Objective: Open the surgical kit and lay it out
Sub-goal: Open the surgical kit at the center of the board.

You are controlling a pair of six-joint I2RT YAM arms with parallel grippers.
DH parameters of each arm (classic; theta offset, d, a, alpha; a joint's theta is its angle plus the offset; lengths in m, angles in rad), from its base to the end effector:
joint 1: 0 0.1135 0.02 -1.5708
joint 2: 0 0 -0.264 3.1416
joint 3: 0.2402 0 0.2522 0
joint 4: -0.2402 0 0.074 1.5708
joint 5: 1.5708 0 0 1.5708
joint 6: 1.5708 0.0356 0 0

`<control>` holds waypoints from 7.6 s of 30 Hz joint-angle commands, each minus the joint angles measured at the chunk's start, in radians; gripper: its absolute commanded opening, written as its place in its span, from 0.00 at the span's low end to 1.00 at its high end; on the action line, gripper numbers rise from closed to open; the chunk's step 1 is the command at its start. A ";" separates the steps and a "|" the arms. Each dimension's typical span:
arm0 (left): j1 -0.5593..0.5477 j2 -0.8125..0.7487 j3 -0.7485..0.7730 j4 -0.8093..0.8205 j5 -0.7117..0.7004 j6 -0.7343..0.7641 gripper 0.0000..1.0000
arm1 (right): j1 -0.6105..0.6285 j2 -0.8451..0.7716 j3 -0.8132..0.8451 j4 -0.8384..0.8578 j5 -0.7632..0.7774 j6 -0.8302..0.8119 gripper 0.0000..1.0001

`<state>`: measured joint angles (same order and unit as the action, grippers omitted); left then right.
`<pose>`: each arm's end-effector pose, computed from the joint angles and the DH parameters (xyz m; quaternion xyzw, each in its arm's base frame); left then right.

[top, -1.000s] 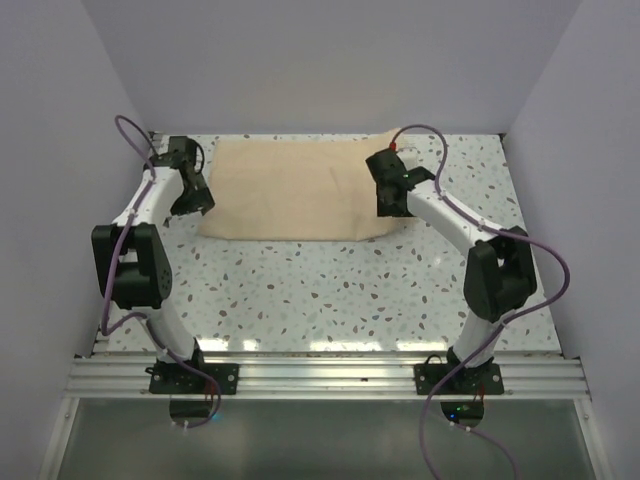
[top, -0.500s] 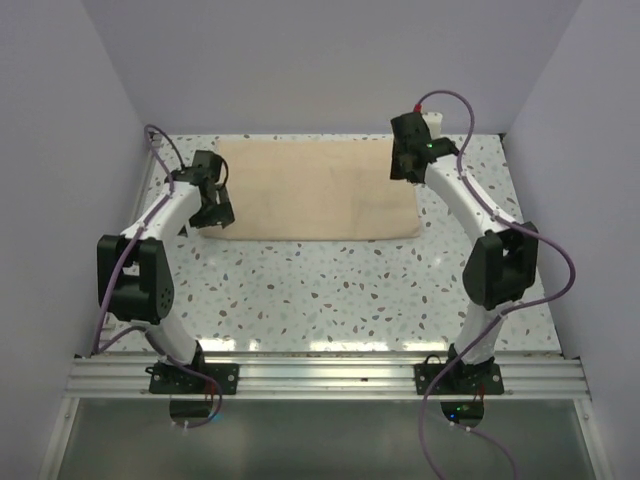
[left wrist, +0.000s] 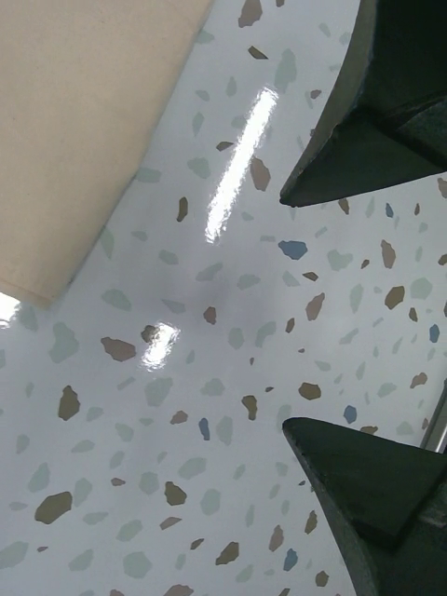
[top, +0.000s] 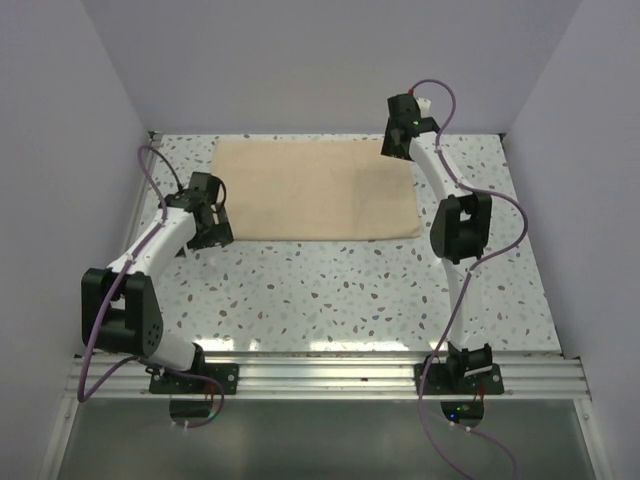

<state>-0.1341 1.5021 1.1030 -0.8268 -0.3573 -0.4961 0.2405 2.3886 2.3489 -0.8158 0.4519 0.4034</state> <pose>0.2863 -0.0261 0.2359 -0.2045 0.9482 0.1141 0.2148 0.5178 0.1110 0.2642 0.1524 0.9035 -0.0911 0.3900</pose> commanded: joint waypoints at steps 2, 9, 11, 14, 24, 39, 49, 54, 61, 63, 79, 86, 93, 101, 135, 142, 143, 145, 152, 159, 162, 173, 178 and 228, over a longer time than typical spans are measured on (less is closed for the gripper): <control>-0.009 -0.072 -0.069 0.021 0.017 -0.038 0.99 | -0.036 0.036 0.069 0.007 -0.053 0.032 0.75; -0.009 -0.085 -0.109 0.032 0.015 -0.039 0.99 | -0.064 0.104 0.078 0.035 -0.082 0.058 0.71; -0.009 -0.082 -0.115 0.037 0.015 -0.038 0.99 | -0.064 0.122 0.081 0.043 -0.088 0.066 0.70; -0.010 -0.075 -0.120 0.037 0.014 -0.035 0.99 | -0.066 0.150 0.081 0.047 -0.088 0.090 0.67; -0.009 -0.068 -0.115 0.035 0.006 -0.009 0.99 | -0.073 0.190 0.038 0.073 -0.082 0.137 0.62; -0.009 -0.028 -0.126 0.051 0.021 0.021 0.99 | -0.092 0.208 -0.016 0.078 -0.085 0.133 0.09; -0.010 -0.016 -0.129 0.063 0.014 0.016 0.99 | -0.092 0.097 -0.089 0.052 -0.039 0.086 0.00; -0.009 -0.014 -0.106 0.052 -0.008 0.017 0.99 | -0.090 0.021 -0.083 0.049 -0.044 0.060 0.00; -0.009 -0.002 -0.028 0.026 -0.017 0.016 0.99 | -0.089 -0.055 -0.063 0.046 -0.099 0.017 0.01; -0.009 -0.002 -0.016 0.022 -0.014 0.013 0.99 | -0.086 -0.072 -0.065 0.044 -0.122 0.009 0.03; -0.009 -0.123 -0.046 -0.051 -0.014 -0.025 0.99 | -0.083 -0.059 -0.169 0.012 -0.167 0.028 0.39; -0.010 -0.245 -0.112 -0.084 -0.009 -0.022 0.99 | -0.098 0.050 -0.085 0.032 -0.122 0.025 0.43; -0.010 -0.289 -0.095 -0.116 -0.023 -0.038 1.00 | -0.119 0.112 -0.065 0.101 -0.131 0.043 0.39; -0.010 -0.304 -0.092 -0.123 -0.016 -0.039 0.99 | -0.141 0.167 -0.019 0.118 -0.130 0.049 0.28; -0.010 -0.258 -0.117 -0.087 -0.006 -0.027 0.99 | -0.142 0.156 -0.049 0.208 -0.216 0.075 0.29; -0.010 -0.258 -0.123 -0.083 -0.003 -0.027 1.00 | -0.142 0.152 -0.048 0.201 -0.211 0.069 0.17; -0.010 -0.258 -0.123 -0.081 -0.003 -0.028 1.00 | -0.142 0.149 -0.049 0.199 -0.205 0.068 0.16; -0.010 -0.258 -0.124 -0.081 -0.002 -0.029 1.00 | -0.142 0.144 -0.051 0.199 -0.200 0.063 0.15; -0.010 -0.260 -0.123 -0.083 -0.002 -0.028 1.00 | -0.141 0.142 -0.045 0.190 -0.200 0.055 0.00; -0.012 -0.269 -0.121 -0.083 -0.002 -0.029 0.99 | -0.130 0.101 -0.053 0.175 -0.193 0.054 0.00; -0.012 -0.266 -0.123 -0.081 -0.003 -0.030 1.00 | -0.122 0.071 -0.045 0.155 -0.191 0.057 0.00; -0.012 -0.264 -0.072 -0.087 0.003 -0.036 1.00 | -0.076 -0.058 -0.086 0.099 -0.171 0.034 0.00; -0.012 -0.266 -0.026 -0.090 0.012 -0.036 0.99 | -0.063 -0.100 -0.125 0.073 -0.191 0.043 0.00; -0.012 -0.129 0.057 0.054 0.092 -0.035 1.00 | 0.055 -0.597 -0.738 0.082 -0.324 0.032 0.00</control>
<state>-0.1398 1.3621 1.0969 -0.8051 -0.2489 -0.5388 0.2680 1.9640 1.7004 -0.7509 0.1871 0.4252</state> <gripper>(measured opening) 0.994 0.009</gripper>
